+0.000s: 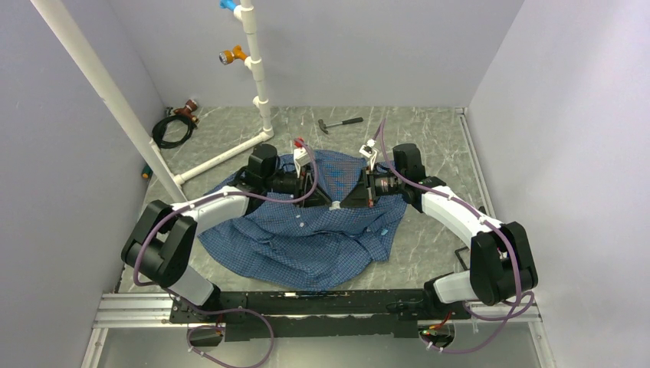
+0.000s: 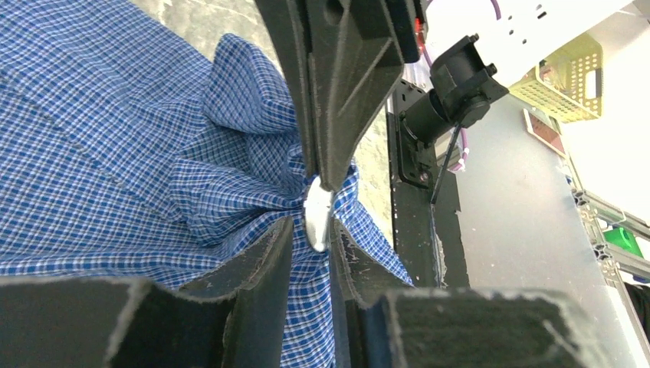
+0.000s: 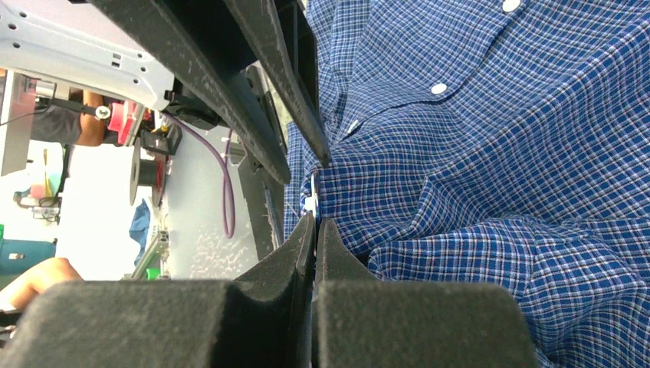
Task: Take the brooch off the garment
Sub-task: Remove the brooch from the clothes.
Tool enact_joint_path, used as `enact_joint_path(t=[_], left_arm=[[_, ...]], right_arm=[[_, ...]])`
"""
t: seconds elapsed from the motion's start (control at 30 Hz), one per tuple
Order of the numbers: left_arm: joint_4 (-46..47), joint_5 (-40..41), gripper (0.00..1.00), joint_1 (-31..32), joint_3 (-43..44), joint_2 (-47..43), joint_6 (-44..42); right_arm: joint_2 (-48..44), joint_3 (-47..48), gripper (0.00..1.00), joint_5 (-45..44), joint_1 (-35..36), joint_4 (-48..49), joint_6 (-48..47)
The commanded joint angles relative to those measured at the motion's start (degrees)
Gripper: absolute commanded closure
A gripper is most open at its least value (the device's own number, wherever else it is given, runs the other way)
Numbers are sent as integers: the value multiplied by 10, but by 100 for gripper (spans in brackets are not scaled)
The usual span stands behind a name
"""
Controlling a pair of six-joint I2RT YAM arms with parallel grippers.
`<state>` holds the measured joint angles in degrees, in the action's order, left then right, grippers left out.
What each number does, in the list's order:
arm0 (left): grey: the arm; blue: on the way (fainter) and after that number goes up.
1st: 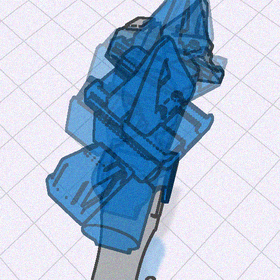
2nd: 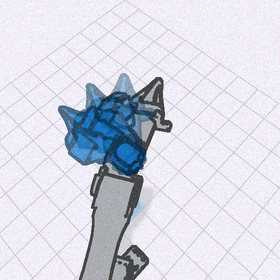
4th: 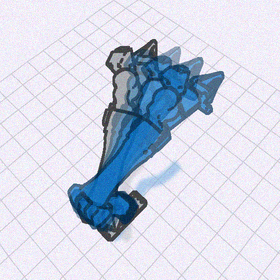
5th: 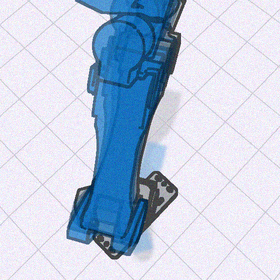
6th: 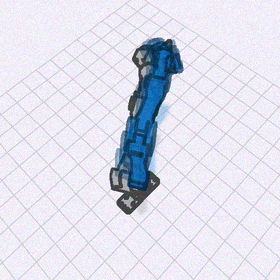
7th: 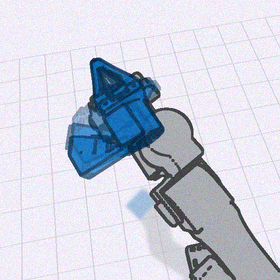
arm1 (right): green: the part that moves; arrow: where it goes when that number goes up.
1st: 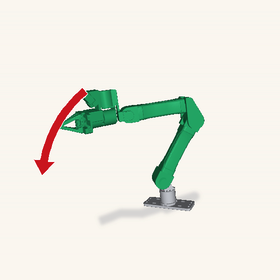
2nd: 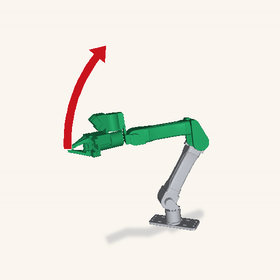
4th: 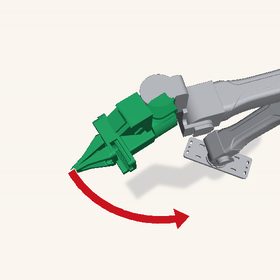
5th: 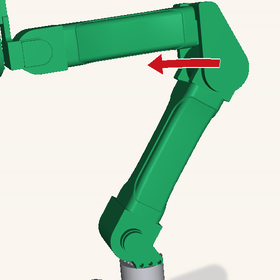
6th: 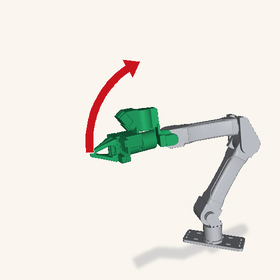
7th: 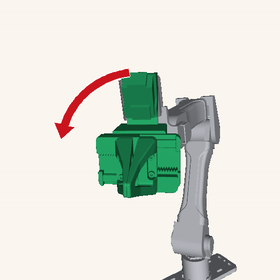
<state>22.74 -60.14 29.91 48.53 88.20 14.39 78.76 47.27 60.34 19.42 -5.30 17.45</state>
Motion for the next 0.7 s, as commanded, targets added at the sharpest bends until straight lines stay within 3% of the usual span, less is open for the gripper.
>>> enact_joint_path(t=[0.0,0.17,0.5,0.67], left_arm=[[10,-8,71,11,10,-3,-22],[21,-14,74,15,14,7,-8],[11,-15,100,25,16,11,-17],[11,-26,99,30,16,13,-14]], right_arm=[[-3,14,100,25,0,36,-6],[-5,13,100,28,1,38,-3],[-6,14,100,34,0,36,-5],[-7,13,100,33,0,35,-7]])
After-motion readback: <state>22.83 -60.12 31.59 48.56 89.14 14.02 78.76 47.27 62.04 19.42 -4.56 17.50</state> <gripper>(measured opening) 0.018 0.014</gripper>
